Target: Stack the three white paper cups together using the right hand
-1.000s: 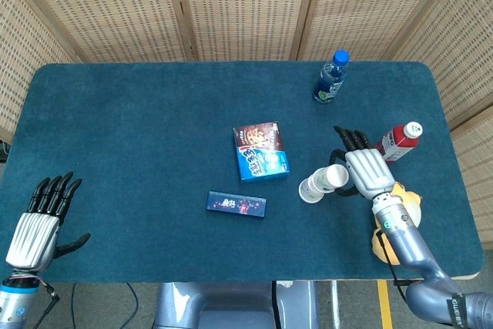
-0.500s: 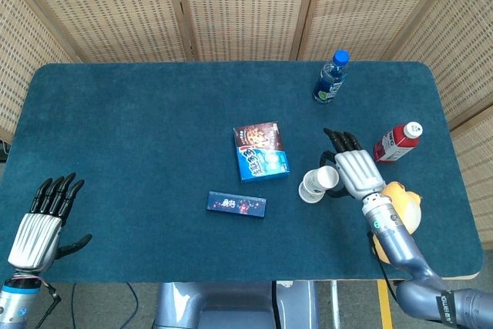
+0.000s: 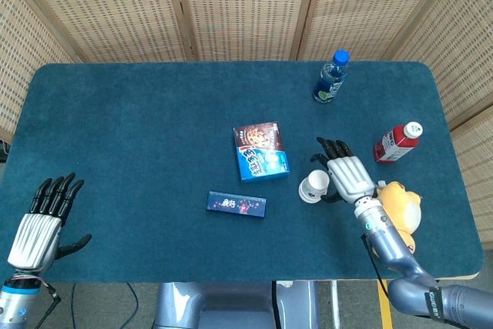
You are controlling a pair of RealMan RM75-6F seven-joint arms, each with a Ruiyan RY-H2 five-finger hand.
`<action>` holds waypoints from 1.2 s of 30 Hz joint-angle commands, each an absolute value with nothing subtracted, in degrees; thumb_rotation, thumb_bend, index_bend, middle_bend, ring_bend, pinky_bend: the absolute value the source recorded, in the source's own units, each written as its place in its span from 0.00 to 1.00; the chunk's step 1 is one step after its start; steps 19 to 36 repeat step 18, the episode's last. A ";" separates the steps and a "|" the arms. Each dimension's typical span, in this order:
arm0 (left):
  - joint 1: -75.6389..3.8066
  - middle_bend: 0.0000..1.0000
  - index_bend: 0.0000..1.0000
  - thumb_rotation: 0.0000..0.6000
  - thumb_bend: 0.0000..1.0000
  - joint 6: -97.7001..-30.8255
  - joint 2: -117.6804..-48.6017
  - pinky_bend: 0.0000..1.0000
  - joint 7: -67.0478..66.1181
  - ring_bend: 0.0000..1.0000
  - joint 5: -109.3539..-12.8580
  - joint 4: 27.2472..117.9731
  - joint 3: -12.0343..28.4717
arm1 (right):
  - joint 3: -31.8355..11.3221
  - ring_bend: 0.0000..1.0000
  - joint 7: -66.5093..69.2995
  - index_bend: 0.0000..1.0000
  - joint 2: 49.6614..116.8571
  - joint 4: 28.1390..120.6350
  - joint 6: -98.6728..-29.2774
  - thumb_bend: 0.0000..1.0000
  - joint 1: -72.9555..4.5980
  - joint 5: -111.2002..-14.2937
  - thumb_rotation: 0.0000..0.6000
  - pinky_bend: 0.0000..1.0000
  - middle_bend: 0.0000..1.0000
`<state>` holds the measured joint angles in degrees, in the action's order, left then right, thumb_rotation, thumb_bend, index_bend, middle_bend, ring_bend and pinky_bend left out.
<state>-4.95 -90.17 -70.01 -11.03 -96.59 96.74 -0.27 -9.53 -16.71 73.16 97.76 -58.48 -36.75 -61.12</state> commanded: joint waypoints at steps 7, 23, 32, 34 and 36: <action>-5.20 0.00 0.00 1.00 0.08 -89.03 -70.13 0.00 -10.37 0.00 -94.54 96.06 0.36 | -7.11 0.00 -8.55 0.23 67.72 100.83 -65.99 0.16 -29.77 -69.56 1.00 0.00 0.00; -5.44 0.00 0.00 1.00 0.08 -87.66 -70.49 0.00 -10.31 0.00 -92.11 95.34 0.89 | 1.38 0.00 -0.37 0.13 69.87 90.00 -83.80 0.16 -15.66 -84.35 1.00 0.00 0.00; -5.44 0.00 0.00 1.00 0.08 -87.66 -70.49 0.00 -10.31 0.00 -92.11 95.34 0.89 | 1.38 0.00 -0.37 0.13 69.87 90.00 -83.80 0.16 -15.66 -84.35 1.00 0.00 0.00; -5.44 0.00 0.00 1.00 0.08 -87.66 -70.49 0.00 -10.31 0.00 -92.11 95.34 0.89 | 1.38 0.00 -0.37 0.13 69.87 90.00 -83.80 0.16 -15.66 -84.35 1.00 0.00 0.00; -5.44 0.00 0.00 1.00 0.08 -87.66 -70.49 0.00 -10.31 0.00 -92.11 95.34 0.89 | 1.38 0.00 -0.37 0.13 69.87 90.00 -83.80 0.16 -15.66 -84.35 1.00 0.00 0.00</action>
